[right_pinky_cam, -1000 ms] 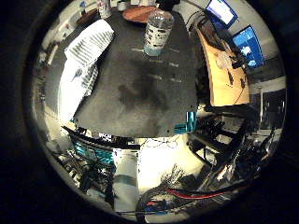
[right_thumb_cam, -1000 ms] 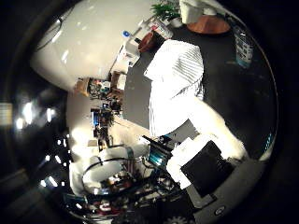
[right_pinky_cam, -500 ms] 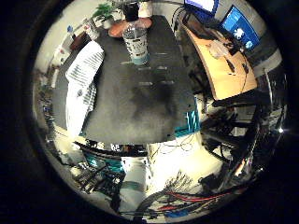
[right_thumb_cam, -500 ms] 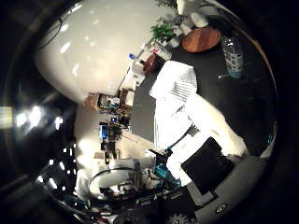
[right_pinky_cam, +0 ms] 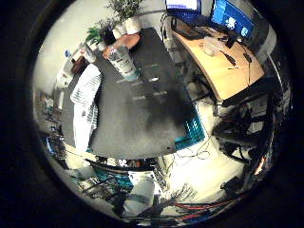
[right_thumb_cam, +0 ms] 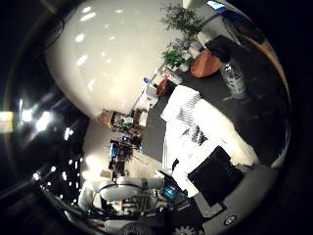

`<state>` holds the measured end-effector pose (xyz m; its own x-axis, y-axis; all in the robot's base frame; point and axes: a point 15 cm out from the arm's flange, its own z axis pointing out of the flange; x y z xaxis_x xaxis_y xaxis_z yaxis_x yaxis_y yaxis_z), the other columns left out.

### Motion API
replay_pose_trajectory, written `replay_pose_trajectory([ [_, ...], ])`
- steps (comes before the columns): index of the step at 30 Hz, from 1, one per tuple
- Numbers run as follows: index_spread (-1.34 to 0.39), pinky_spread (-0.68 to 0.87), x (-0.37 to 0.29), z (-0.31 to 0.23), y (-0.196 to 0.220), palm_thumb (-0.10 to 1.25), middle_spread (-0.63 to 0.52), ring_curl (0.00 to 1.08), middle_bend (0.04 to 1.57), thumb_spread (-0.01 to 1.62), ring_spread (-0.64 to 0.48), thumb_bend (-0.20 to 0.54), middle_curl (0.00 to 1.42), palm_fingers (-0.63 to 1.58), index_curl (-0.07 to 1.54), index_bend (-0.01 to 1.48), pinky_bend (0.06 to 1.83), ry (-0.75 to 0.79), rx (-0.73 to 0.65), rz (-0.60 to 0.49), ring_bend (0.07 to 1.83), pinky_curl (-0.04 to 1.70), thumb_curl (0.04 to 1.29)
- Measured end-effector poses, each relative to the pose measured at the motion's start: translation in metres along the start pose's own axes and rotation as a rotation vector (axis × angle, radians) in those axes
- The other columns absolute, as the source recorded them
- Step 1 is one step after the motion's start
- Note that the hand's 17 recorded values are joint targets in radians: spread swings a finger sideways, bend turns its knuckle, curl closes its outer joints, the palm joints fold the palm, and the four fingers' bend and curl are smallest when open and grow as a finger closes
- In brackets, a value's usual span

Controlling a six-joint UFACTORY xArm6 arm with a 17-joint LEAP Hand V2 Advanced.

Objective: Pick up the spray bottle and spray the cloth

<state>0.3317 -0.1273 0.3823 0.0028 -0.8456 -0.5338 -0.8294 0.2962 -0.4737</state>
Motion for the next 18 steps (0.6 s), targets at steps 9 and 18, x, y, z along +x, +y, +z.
replay_pose_trajectory([
  [9, -0.28, 0.39, 0.044, 0.002, 0.016, 0.81, 0.05, 0.25, 0.23, 1.13, 0.15, -0.022, 0.35, 0.25, 0.28, 0.16, 0.33, -0.012, 0.01, 0.069, 0.31, 0.31, 0.46],
  [18, -0.25, 0.38, 0.085, 0.002, 0.019, 0.74, 0.11, 0.25, 0.19, 1.1, 0.19, -0.027, 0.33, 0.13, 0.27, 0.15, 0.39, -0.013, 0.015, 0.097, 0.3, 0.32, 0.43],
])
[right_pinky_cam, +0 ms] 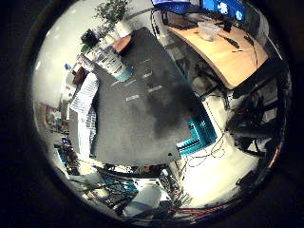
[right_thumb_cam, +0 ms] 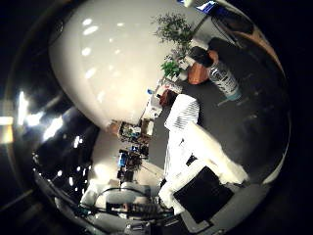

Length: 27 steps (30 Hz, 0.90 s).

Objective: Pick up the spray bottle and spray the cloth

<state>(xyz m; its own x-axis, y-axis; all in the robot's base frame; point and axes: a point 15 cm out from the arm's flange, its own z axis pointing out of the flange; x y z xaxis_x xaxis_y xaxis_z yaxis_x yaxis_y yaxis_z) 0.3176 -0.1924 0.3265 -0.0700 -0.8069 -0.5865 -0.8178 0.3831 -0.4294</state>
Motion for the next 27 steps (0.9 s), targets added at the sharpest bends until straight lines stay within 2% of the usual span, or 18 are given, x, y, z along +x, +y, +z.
replay_pose_trajectory([
  [10, -0.22, 0.37, 0.037, 0.0, -0.002, 0.71, 0.14, 0.25, 0.2, 1.09, 0.19, -0.021, 0.33, 0.11, 0.27, 0.16, 0.39, -0.012, 0.001, 0.052, 0.29, 0.31, 0.39],
  [18, -0.2, 0.29, 0.061, 0.007, -0.027, 0.73, 0.15, 0.25, 0.21, 1.09, 0.17, -0.022, 0.34, 0.14, 0.28, 0.16, 0.36, -0.047, 0.019, 0.077, 0.29, 0.3, 0.35],
  [27, -0.23, 0.2, 0.066, 0.027, -0.064, 0.76, 0.06, 0.25, 0.24, 1.11, 0.09, -0.013, 0.35, 0.3, 0.31, 0.18, 0.28, -0.145, 0.082, 0.066, 0.26, 0.29, 0.33],
])
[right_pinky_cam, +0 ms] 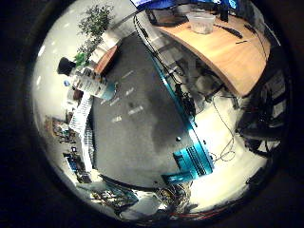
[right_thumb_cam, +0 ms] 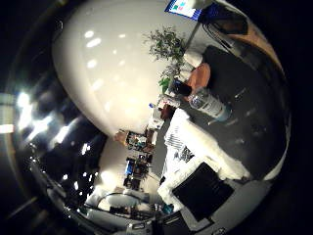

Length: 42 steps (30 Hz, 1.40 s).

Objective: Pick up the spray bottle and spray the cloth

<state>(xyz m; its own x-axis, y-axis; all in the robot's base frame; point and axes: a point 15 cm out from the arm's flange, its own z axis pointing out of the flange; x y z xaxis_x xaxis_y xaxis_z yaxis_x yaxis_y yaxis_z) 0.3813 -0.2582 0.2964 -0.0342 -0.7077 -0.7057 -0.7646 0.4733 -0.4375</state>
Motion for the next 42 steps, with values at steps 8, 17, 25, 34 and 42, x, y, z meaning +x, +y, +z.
replay_pose_trajectory([
  [8, -0.32, -0.09, -0.007, 0.029, -0.001, 0.88, -0.16, 0.28, 0.35, 1.15, -0.15, -0.009, 0.41, 0.73, 0.37, 0.2, 0.28, -0.084, 0.001, 0.021, 0.41, 0.26, 0.33],
  [17, -0.5, -0.57, -0.018, 0.058, 0.019, 0.95, -0.37, 0.48, 0.64, 1.21, -0.35, -0.008, 0.66, 1.16, 0.63, 0.32, 0.63, -0.135, -0.051, 0.017, 0.82, 0.38, 0.33],
  [25, -0.56, -0.49, -0.024, 0.045, 0.02, 0.95, -0.4, 0.66, 0.85, 1.27, -0.32, -0.01, 0.91, 0.97, 0.94, 0.45, 0.98, -0.147, -0.034, -0.026, 1.14, 0.66, 0.3],
  [34, -0.56, -0.52, -0.016, 0.018, 0.023, 0.84, -0.38, 0.68, 0.8, 1.29, -0.31, -0.014, 0.94, 0.66, 0.99, 0.33, 0.93, -0.16, 0.003, -0.006, 1.17, 0.74, 0.27],
  [42, -0.45, -0.24, -0.019, -0.003, 0.029, 0.82, -0.25, 0.6, 0.65, 1.27, -0.22, -0.013, 0.83, 0.24, 0.87, 0.3, 0.62, -0.162, 0.017, -0.027, 0.95, 0.73, 0.28],
])
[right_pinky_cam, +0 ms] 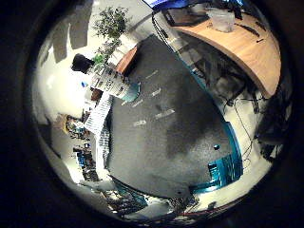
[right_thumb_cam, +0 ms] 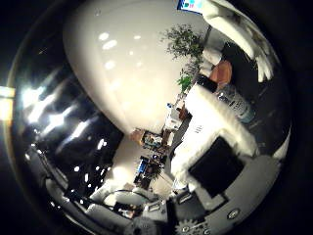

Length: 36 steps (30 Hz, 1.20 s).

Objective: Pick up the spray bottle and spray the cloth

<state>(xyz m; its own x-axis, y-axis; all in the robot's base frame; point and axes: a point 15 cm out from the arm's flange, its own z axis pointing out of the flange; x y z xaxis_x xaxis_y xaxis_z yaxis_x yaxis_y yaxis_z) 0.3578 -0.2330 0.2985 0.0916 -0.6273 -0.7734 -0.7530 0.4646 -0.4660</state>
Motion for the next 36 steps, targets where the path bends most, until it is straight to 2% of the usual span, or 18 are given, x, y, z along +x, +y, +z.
replay_pose_trajectory([
  [4, -0.38, 0.09, 0.002, -0.005, -0.001, 0.81, -0.18, 0.51, 0.59, 1.24, -0.14, -0.015, 0.74, 0.2, 0.78, 0.34, 0.43, 0.006, 0.012, 0.004, 0.75, 0.64, 0.3],
  [7, -0.36, 0.26, 0.004, -0.011, -0.003, 0.81, -0.13, 0.46, 0.52, 1.23, -0.08, -0.014, 0.67, 0.18, 0.73, 0.35, 0.35, 0.011, 0.029, 0.005, 0.63, 0.56, 0.32],
  [10, -0.33, 0.33, 0.003, -0.014, -0.007, 0.8, -0.08, 0.41, 0.42, 1.22, -0.02, -0.015, 0.6, 0.17, 0.66, 0.31, 0.32, 0.015, 0.039, -0.005, 0.54, 0.51, 0.33],
  [16, -0.3, 0.37, 0.007, -0.019, -0.02, 0.8, -0.01, 0.33, 0.3, 1.21, 0.05, -0.014, 0.48, 0.22, 0.54, 0.22, 0.28, 0.035, 0.046, -0.015, 0.38, 0.43, 0.35],
  [23, -0.31, 0.36, 0.014, -0.015, -0.031, 0.77, 0.01, 0.28, 0.19, 1.19, 0.09, -0.019, 0.41, 0.23, 0.44, 0.16, 0.26, 0.028, 0.034, -0.018, 0.29, 0.38, 0.37],
  [36, -0.33, 0.37, 0.038, 0.007, -0.056, 0.76, 0.04, 0.26, 0.19, 1.17, 0.12, -0.018, 0.34, 0.23, 0.35, 0.17, 0.27, 0.031, 0.0, -0.032, 0.25, 0.34, 0.39],
])
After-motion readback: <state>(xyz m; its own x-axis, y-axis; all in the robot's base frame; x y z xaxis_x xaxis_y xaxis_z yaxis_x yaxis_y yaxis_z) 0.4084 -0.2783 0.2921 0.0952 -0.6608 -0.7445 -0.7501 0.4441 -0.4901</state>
